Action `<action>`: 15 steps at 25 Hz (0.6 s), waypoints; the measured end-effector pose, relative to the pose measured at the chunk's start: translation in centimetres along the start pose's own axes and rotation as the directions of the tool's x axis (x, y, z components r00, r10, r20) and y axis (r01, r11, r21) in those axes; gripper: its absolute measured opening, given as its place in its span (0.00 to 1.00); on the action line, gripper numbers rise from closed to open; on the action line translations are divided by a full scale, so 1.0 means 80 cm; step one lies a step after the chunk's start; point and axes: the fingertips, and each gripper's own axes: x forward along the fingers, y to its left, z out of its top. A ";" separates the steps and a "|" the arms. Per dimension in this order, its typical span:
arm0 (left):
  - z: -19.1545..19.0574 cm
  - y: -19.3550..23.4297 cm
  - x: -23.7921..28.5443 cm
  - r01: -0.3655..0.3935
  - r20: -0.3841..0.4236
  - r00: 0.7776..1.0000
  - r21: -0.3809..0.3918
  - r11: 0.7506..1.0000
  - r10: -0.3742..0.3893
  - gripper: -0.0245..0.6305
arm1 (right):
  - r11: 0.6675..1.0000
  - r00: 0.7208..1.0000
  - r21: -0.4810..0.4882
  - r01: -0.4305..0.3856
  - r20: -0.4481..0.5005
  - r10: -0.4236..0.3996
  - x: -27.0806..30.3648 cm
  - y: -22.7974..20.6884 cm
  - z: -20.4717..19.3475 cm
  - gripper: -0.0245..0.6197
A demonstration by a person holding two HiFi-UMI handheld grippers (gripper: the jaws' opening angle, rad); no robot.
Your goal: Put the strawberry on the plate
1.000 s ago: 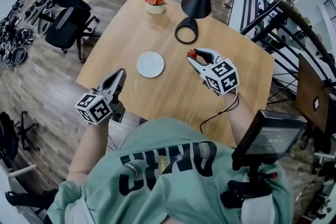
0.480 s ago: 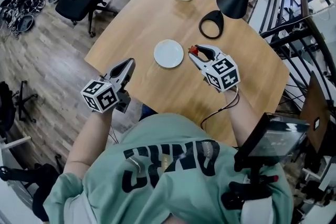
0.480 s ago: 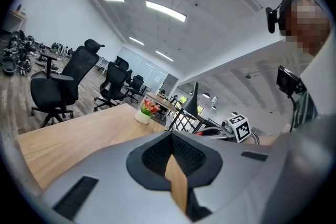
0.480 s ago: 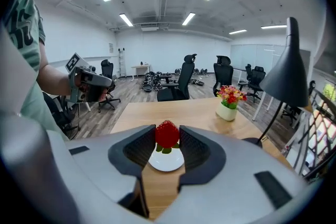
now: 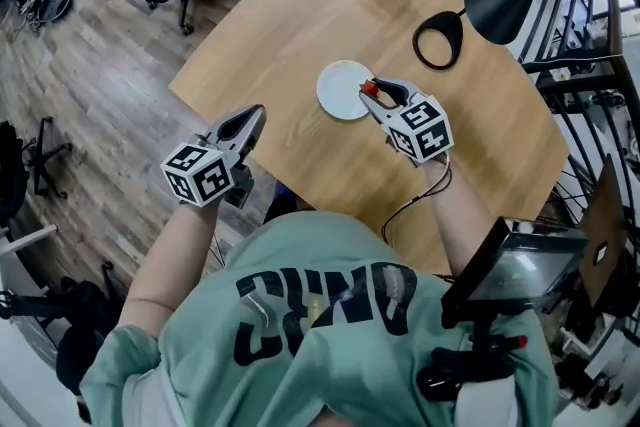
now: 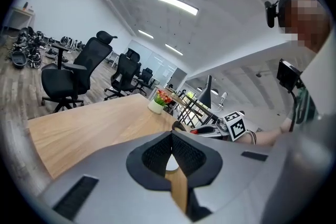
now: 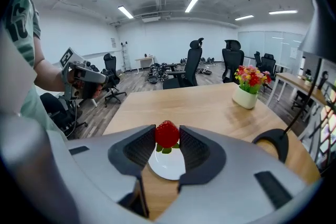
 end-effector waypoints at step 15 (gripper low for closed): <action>-0.032 0.042 0.002 -0.001 -0.053 0.999 -0.061 0.998 -0.002 0.04 | 0.998 0.990 -0.059 -0.006 -0.138 -0.003 0.104 0.000 -0.059 0.26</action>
